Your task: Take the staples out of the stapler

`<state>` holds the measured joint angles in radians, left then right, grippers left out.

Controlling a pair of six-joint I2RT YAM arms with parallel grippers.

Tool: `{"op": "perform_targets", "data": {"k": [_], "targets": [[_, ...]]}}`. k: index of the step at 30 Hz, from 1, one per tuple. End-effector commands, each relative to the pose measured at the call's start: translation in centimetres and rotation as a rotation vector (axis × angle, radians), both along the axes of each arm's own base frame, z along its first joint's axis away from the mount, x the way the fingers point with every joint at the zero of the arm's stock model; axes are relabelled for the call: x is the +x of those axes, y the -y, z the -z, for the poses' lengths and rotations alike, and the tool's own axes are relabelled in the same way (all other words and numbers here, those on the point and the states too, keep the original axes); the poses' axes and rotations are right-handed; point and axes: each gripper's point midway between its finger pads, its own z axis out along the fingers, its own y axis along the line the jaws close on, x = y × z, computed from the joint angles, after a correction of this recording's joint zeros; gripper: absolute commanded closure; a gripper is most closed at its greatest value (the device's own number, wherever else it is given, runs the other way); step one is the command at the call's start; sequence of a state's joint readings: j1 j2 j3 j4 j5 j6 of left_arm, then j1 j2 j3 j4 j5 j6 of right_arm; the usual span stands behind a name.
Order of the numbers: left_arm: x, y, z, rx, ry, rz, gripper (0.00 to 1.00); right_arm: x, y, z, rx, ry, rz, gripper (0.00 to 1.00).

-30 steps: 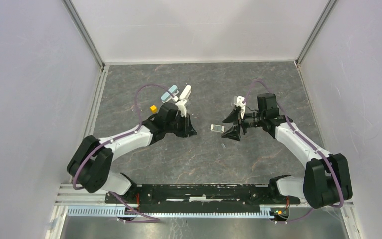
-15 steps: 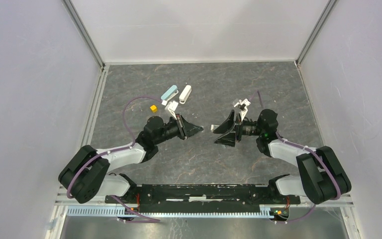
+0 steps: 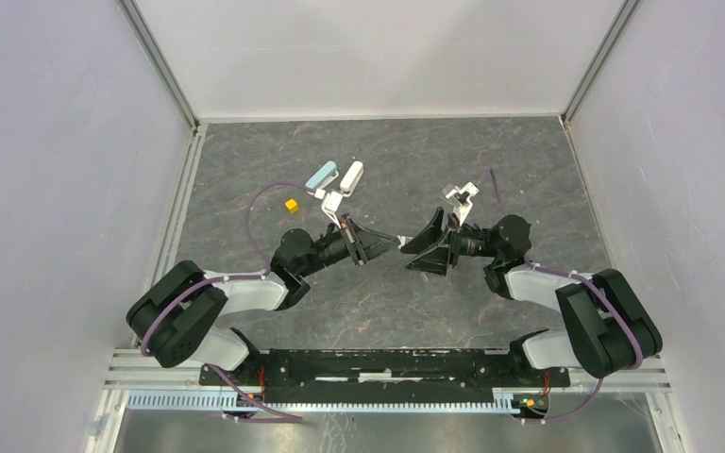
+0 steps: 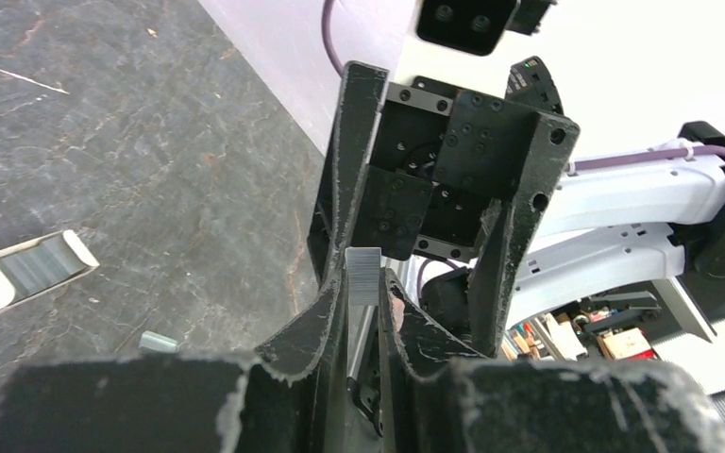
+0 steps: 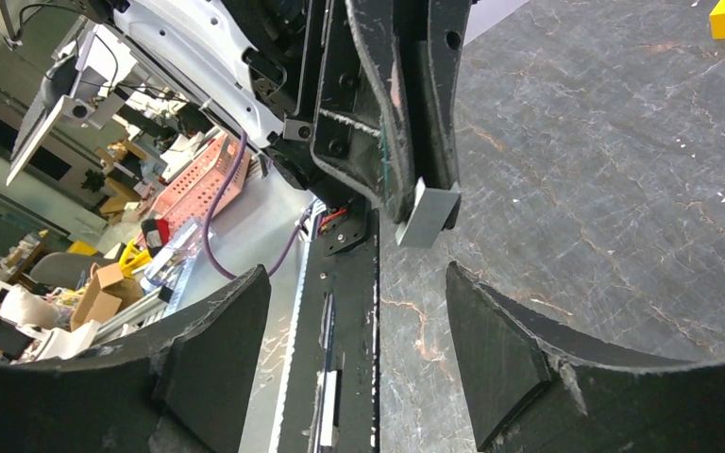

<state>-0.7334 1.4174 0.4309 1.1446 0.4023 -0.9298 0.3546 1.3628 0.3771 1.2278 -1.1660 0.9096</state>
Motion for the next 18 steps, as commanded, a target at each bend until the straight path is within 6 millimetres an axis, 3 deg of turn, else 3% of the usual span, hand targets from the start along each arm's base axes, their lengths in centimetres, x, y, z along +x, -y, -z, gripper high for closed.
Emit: {"op": "perform_targets", "data": {"k": [1,18], "targets": [[-1.24,0.81,-2.44,-0.081,0.052,0.055,0.83,0.02,-0.09,-0.39,0.024,0.006,0.010,0.26],[-2.02,1.27,-2.23,-0.080,0.058,0.054,0.82,0.46,-0.02,-0.38,0.024,-0.003,0.030,0.49]]}}
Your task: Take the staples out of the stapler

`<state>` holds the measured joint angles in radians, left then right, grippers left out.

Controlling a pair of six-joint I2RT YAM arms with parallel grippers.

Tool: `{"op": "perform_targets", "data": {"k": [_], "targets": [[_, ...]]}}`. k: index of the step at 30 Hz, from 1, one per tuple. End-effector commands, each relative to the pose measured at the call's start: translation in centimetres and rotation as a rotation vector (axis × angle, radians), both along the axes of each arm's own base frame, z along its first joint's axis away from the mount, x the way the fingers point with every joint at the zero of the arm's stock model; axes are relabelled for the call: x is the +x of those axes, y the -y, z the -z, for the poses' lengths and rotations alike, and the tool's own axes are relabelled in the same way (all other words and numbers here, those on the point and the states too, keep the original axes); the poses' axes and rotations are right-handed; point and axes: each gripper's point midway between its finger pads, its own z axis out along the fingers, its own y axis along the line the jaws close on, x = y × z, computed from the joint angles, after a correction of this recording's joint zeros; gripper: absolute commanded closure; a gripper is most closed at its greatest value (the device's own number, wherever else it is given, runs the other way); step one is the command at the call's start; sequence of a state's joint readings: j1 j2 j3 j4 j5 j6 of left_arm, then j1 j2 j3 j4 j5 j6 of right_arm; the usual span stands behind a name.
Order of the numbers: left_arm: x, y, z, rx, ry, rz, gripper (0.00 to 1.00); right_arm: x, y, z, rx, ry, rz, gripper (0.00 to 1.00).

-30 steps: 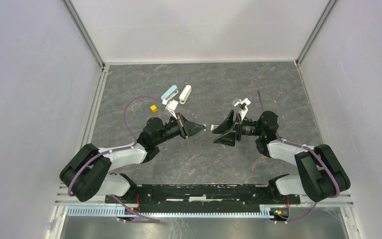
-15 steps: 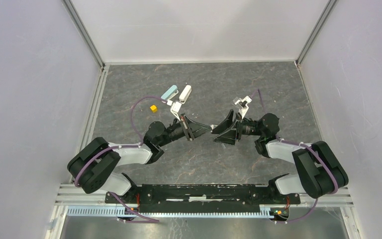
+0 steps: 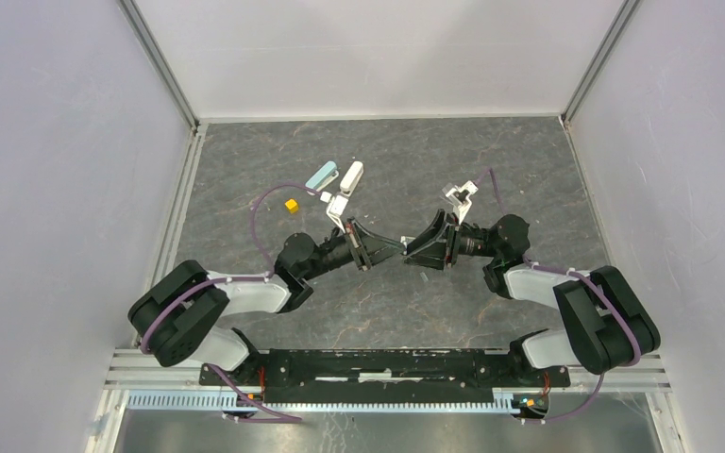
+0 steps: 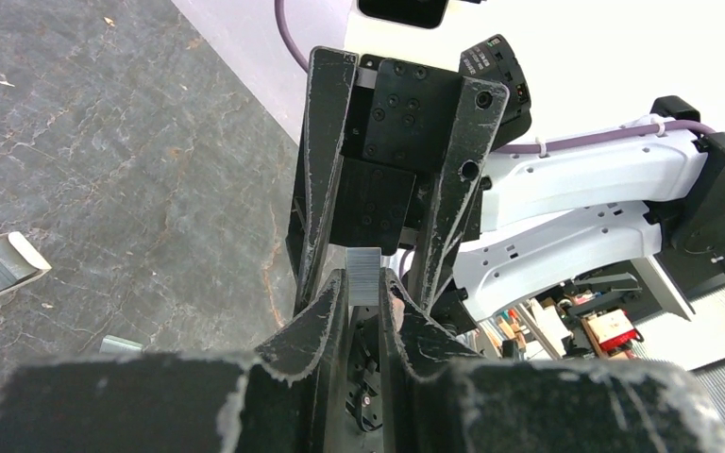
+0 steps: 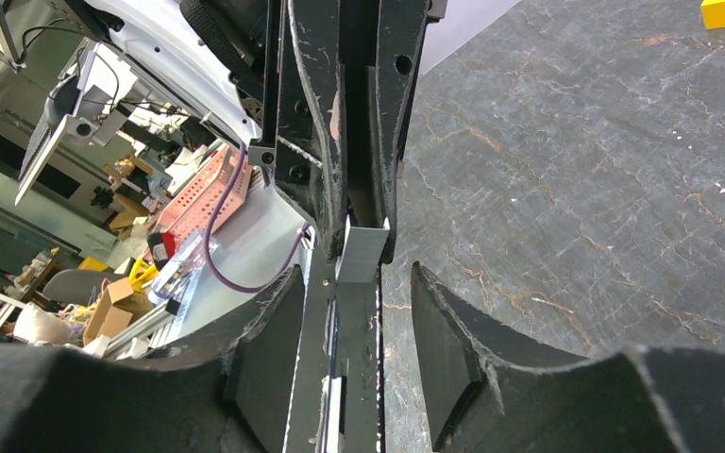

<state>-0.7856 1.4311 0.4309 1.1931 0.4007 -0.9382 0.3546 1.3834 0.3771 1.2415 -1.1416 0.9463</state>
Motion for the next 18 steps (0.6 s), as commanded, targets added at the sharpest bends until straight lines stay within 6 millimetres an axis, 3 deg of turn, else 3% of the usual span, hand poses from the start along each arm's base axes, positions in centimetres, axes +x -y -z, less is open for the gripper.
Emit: {"op": "perform_targets", "data": {"k": [1,9,18], "targets": [[-0.31,0.15,-1.60,-0.054,0.040,0.001,0.82,-0.01,0.09,-0.51,0.018,0.042,0.012,0.51],[-0.42,0.31,-1.41,-0.049,0.038,0.003,0.82,0.04,0.14,-0.54,0.017,0.046,0.013,0.62],[-0.51,0.35,-0.95,-0.041,0.035,0.007,0.82,0.06,0.20,-0.63,0.017,0.049,0.012,0.64]]}}
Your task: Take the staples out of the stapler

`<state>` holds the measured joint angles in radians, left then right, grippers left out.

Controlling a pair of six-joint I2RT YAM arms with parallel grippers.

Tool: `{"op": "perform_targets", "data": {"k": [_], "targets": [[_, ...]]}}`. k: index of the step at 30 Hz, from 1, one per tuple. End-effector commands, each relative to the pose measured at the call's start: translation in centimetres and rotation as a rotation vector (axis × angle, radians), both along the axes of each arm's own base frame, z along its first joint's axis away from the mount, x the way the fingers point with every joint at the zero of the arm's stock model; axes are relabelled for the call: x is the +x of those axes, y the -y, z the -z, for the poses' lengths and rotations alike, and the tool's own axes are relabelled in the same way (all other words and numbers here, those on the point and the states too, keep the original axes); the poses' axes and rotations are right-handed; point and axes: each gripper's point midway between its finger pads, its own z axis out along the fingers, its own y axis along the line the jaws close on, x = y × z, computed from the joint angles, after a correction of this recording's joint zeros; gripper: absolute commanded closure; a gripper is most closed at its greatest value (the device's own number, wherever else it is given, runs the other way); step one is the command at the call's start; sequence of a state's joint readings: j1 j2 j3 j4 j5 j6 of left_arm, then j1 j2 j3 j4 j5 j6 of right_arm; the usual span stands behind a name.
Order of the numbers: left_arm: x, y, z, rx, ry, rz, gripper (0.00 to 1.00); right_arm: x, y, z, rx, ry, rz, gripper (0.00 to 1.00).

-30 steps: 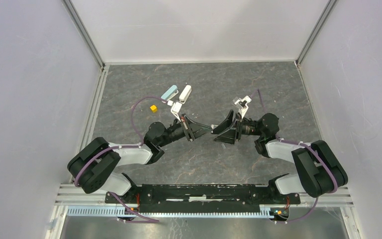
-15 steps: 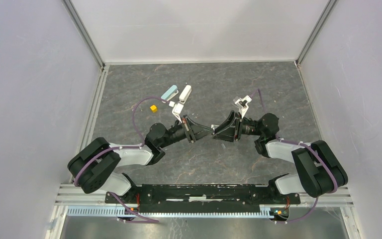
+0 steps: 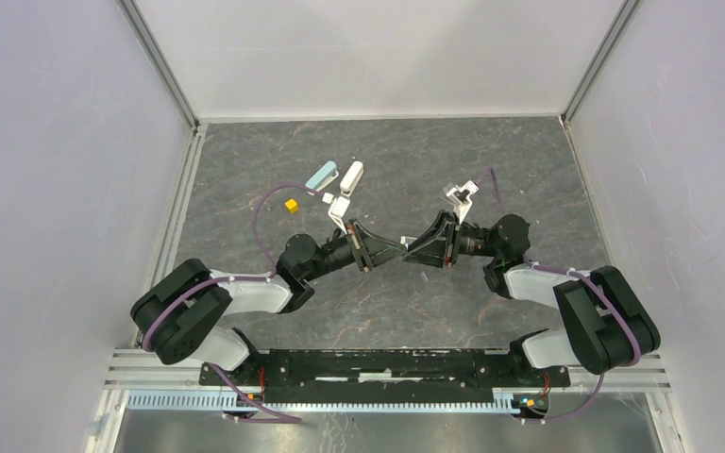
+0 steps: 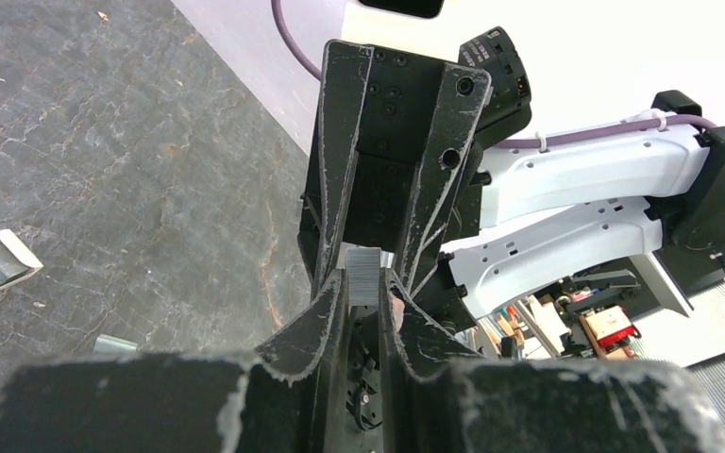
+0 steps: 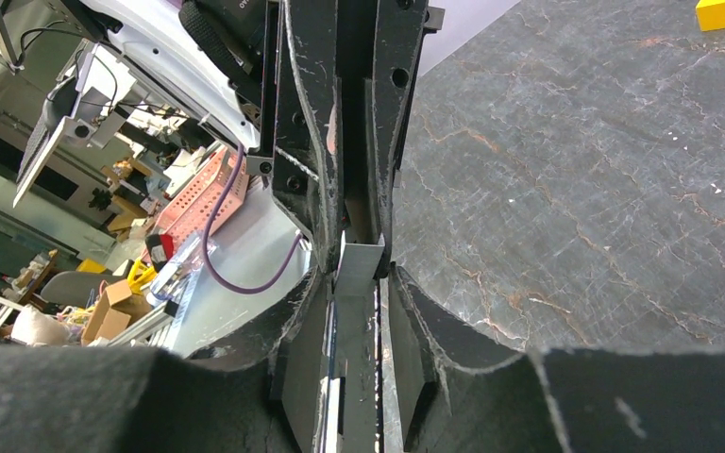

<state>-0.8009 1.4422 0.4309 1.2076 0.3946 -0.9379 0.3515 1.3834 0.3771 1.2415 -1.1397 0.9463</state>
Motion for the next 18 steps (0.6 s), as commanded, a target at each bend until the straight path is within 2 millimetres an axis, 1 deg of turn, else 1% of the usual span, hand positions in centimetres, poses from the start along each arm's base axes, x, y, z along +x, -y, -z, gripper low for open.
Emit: {"op": "perform_targets", "data": {"k": [1,6,9,12,18], "targets": [[-0.18,0.01,-0.95,-0.037,0.032,-0.002,0.82,0.00,0.16,-0.66,0.017,0.051,0.008,0.64],[-0.26,0.03,-1.03,-0.041,0.033,0.001,0.82,-0.05,0.17,-0.68,0.016,0.052,0.005,0.77],[-0.26,0.01,-1.10,-0.044,0.033,0.001,0.81,-0.09,0.18,-0.67,0.016,0.052,0.003,0.82],[-0.34,0.06,-1.26,-0.047,0.034,0.007,0.78,-0.09,0.17,-0.72,0.016,0.056,0.001,0.85],[-0.52,0.01,-1.56,-0.047,0.045,0.013,0.55,0.09,0.15,-0.45,0.003,0.066,0.003,0.87]]}}
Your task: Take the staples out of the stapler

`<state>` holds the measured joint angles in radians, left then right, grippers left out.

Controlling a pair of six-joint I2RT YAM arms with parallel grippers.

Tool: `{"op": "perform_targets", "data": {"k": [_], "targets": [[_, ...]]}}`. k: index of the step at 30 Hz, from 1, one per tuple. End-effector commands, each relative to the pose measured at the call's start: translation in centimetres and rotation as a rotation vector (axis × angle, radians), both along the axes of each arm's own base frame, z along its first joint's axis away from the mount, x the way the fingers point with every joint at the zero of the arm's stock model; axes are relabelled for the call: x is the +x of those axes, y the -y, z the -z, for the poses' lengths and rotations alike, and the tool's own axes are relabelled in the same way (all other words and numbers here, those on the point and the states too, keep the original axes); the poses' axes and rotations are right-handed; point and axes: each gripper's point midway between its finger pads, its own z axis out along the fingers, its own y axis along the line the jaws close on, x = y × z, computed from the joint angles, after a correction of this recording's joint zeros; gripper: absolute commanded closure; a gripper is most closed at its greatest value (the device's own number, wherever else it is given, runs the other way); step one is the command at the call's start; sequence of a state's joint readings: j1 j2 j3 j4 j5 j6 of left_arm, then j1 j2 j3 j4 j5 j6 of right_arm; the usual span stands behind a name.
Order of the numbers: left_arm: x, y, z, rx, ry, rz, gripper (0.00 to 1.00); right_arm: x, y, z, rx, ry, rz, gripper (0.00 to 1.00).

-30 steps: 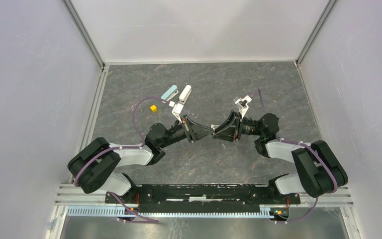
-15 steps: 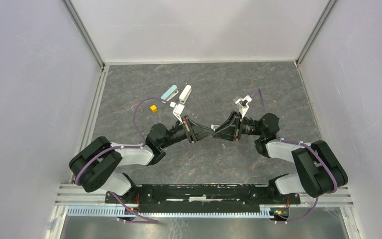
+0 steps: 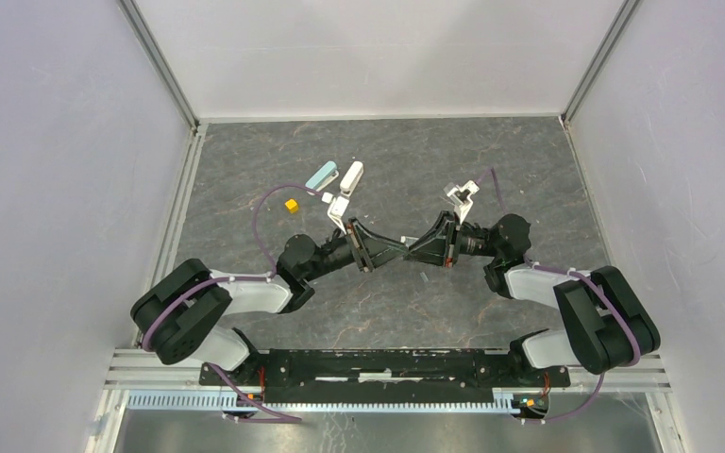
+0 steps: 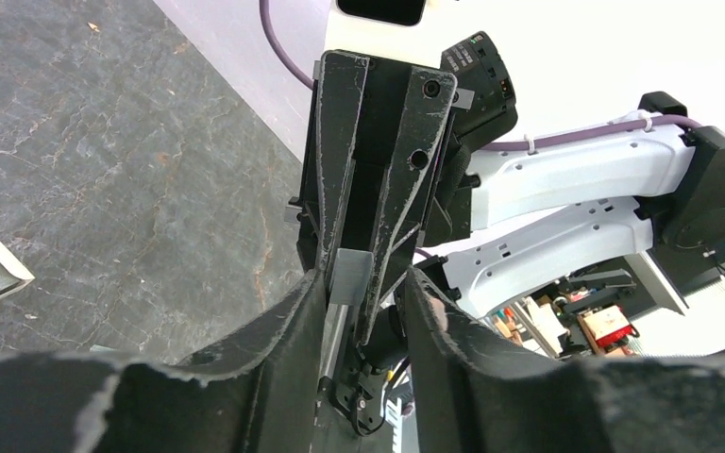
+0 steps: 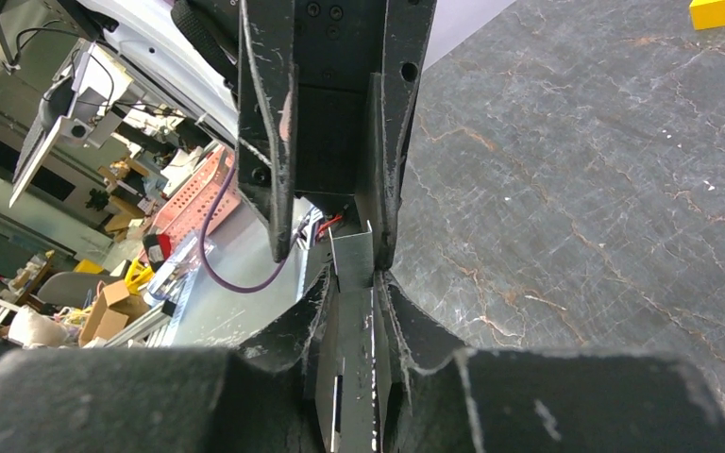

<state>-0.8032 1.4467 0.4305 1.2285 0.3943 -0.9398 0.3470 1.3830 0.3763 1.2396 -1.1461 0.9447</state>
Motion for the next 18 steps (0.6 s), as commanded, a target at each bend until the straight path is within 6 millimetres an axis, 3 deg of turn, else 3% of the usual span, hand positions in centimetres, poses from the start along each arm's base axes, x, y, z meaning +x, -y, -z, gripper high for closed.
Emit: {"op": "perform_targets", "data": {"k": [1,6,11,18], "targets": [[-0.4,-0.1,-1.3,-0.024,0.046,0.005,0.51,0.2,0.0,-0.2,-0.006,0.066,0.004,0.88],[0.4,-0.5,-1.8,0.106,0.116,-0.028,0.34,0.9,0.0,0.9,-0.074,0.116,0.023,0.88],[1.1,-2.4,-2.4,0.198,0.169,-0.082,0.22,0.7,-0.2,0.5,-0.088,0.169,0.012,0.88],[-0.2,-2.7,-1.8,0.290,0.263,0.010,0.18,0.1,-1.0,1.0,-0.126,0.211,-0.033,0.88]]}}
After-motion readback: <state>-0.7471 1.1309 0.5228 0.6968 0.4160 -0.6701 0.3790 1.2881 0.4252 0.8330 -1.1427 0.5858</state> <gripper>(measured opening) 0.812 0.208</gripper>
